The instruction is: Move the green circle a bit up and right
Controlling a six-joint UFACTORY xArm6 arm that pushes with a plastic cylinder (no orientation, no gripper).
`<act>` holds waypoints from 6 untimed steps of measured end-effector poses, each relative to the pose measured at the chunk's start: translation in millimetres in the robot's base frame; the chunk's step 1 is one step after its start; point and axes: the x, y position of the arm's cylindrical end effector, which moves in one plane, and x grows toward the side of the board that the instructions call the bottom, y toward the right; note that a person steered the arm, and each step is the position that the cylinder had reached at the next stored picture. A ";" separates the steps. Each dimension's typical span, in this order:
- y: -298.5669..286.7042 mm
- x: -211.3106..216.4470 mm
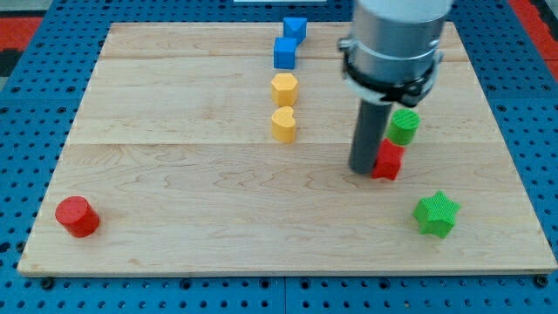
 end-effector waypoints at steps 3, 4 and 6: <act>2.2 -26.9; 44.1 -41.7; 5.0 -70.1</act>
